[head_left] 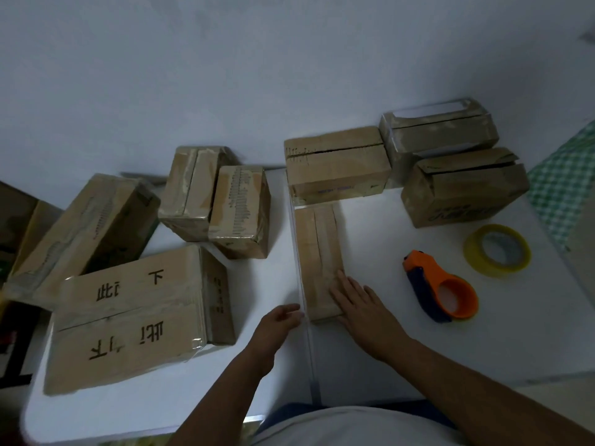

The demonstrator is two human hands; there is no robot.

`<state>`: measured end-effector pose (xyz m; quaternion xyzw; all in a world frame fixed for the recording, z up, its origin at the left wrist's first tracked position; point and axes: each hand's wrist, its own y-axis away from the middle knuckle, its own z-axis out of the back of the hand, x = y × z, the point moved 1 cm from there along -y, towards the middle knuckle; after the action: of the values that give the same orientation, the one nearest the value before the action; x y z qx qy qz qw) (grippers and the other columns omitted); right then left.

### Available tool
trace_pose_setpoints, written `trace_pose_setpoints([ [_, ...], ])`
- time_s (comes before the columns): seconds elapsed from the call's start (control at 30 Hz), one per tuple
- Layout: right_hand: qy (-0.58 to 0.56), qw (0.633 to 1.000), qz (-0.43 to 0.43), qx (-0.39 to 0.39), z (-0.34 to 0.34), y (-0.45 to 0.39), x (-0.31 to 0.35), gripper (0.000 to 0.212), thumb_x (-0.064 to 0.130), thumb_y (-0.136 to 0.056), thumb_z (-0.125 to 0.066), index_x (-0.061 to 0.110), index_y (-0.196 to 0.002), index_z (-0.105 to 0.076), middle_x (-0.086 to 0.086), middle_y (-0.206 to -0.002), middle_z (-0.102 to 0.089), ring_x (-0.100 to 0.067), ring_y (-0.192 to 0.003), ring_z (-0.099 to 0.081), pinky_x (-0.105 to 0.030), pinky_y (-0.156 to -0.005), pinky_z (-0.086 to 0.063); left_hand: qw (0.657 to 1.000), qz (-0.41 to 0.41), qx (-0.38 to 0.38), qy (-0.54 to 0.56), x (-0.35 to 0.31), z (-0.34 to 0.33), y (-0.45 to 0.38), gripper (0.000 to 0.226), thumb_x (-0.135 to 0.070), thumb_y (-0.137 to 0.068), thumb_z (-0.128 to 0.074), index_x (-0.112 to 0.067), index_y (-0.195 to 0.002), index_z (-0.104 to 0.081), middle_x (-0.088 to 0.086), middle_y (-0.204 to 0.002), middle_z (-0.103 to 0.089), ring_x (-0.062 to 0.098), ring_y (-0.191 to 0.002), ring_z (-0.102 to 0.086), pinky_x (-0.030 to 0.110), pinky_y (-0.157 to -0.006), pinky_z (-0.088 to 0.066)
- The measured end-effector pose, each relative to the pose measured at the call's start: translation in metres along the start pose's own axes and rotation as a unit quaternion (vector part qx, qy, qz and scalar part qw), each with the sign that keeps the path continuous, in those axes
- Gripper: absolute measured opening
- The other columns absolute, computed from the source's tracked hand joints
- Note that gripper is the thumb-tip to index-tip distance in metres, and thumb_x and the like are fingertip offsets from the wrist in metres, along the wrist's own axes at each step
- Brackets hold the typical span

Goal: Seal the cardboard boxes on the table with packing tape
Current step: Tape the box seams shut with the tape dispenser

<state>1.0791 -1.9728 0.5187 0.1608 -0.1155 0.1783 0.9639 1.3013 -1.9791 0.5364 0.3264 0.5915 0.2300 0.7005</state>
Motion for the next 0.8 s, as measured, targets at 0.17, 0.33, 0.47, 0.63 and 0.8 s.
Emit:
trace_pose_setpoints([
  [0.17,-0.019,1.000,-0.005,-0.005,-0.003,0.004,0.002,0.061,0.031,-0.106,-0.024,0.027,-0.149,0.019,-0.003,-0.152,0.038,-0.020,-0.149,0.010,-0.033,-0.117,0.005,0.999,-0.013,-0.019,-0.041,0.005,0.006,0.000,0.013,-0.019,-0.093,-0.068,-0.020,-0.105,-0.071,-0.003,-0.105,-0.072,0.011,-0.101,-0.064,0.016,-0.073,-0.045],
  [0.33,-0.024,0.999,-0.030,0.002,-0.007,0.007,0.000,0.070,0.020,-0.105,-0.033,0.031,-0.149,0.020,0.000,-0.152,0.038,-0.020,-0.150,0.003,-0.037,-0.119,-0.003,0.991,-0.069,-0.068,-0.095,0.003,0.008,-0.005,0.007,-0.016,-0.093,-0.066,-0.020,-0.095,-0.072,-0.004,-0.094,-0.073,0.010,-0.089,-0.066,0.014,-0.069,-0.046],
  [0.47,-0.011,0.999,-0.039,0.015,-0.003,0.004,0.001,0.071,0.021,-0.105,-0.036,0.034,-0.149,0.019,0.002,-0.150,0.038,-0.022,-0.150,0.003,-0.041,-0.120,-0.005,0.981,-0.119,-0.080,-0.129,-0.007,-0.006,-0.011,0.009,-0.008,-0.094,-0.064,-0.011,-0.095,-0.072,0.001,-0.088,-0.071,0.015,-0.081,-0.066,0.013,-0.067,-0.050],
  [0.63,-0.016,0.998,-0.056,0.026,-0.003,0.000,0.003,0.068,0.026,-0.105,-0.035,0.035,-0.151,0.015,0.004,-0.152,0.035,-0.025,-0.150,-0.002,-0.043,-0.120,-0.008,0.972,-0.125,-0.109,-0.168,-0.012,-0.023,-0.015,0.010,-0.011,-0.095,-0.061,-0.012,-0.098,-0.071,-0.001,-0.095,-0.071,0.011,-0.091,-0.066,0.016,-0.078,-0.051],
  [0.8,-0.023,0.998,-0.059,0.024,-0.007,0.001,0.005,0.067,0.032,-0.106,-0.030,0.037,-0.147,0.022,0.006,-0.152,0.038,-0.025,-0.150,-0.003,-0.044,-0.120,-0.009,0.978,-0.068,-0.160,-0.118,-0.017,-0.036,-0.017,0.025,-0.008,-0.092,-0.063,-0.012,-0.116,-0.055,0.003,-0.116,-0.047,0.019,-0.102,-0.052,0.017,-0.071,-0.043],
])
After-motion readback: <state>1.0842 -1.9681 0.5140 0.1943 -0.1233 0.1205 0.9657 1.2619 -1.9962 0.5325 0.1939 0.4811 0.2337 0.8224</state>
